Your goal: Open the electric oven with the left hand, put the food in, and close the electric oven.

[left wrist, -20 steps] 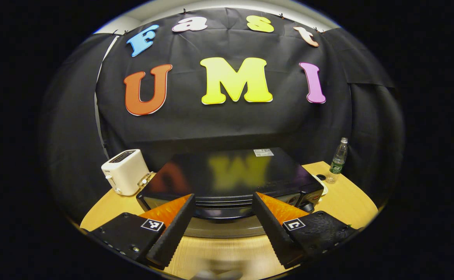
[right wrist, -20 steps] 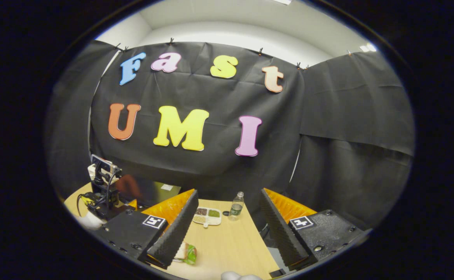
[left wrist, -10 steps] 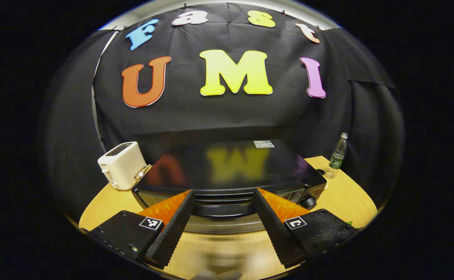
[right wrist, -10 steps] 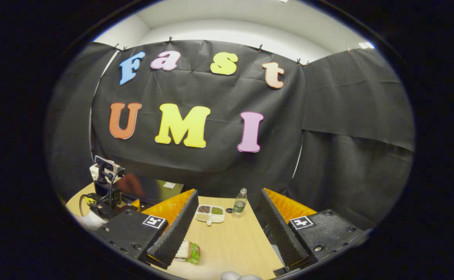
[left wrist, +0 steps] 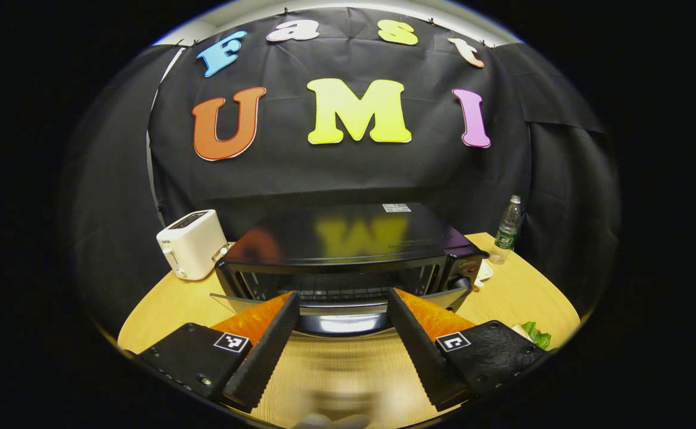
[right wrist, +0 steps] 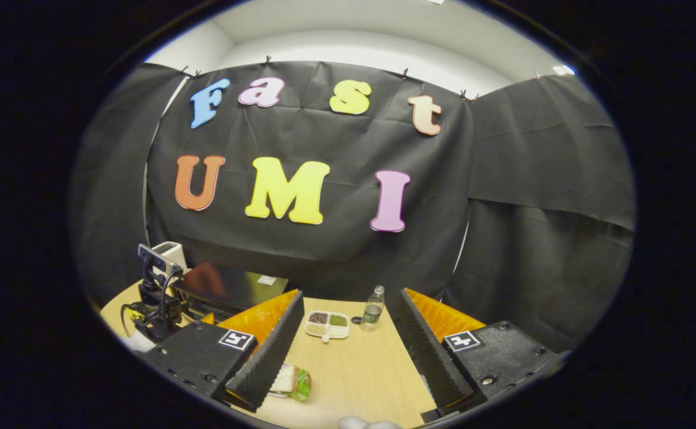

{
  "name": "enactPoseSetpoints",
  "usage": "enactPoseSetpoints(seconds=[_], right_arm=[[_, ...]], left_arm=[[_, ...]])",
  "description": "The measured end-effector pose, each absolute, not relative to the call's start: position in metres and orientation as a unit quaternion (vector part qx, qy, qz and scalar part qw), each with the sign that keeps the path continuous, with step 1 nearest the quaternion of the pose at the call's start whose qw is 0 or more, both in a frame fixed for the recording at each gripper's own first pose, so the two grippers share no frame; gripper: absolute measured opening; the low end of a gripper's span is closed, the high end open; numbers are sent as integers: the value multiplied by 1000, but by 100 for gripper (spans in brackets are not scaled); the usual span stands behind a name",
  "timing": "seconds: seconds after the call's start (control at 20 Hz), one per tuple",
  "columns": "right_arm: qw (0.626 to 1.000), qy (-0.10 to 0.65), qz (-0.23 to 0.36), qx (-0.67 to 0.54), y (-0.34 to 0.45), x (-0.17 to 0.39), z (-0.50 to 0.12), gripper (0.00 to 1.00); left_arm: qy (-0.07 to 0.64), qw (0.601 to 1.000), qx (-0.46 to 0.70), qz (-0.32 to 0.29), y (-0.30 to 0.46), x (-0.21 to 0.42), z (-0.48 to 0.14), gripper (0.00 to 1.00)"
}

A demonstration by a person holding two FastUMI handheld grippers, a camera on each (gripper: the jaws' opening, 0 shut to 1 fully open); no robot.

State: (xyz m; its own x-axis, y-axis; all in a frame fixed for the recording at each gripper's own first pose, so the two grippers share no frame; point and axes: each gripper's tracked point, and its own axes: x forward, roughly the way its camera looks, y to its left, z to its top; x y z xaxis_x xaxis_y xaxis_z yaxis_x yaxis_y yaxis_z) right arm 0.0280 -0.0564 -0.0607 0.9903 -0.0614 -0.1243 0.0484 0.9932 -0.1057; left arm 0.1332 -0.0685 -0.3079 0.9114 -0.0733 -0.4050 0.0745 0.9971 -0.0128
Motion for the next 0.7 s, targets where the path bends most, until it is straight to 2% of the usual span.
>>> enactPoseSetpoints(seconds=[0.7], right_arm=[[994,96,-26,-50,-64,-4,-101,100]], left_arm=[[251,967,6,-37,-68,70,-355,98]])
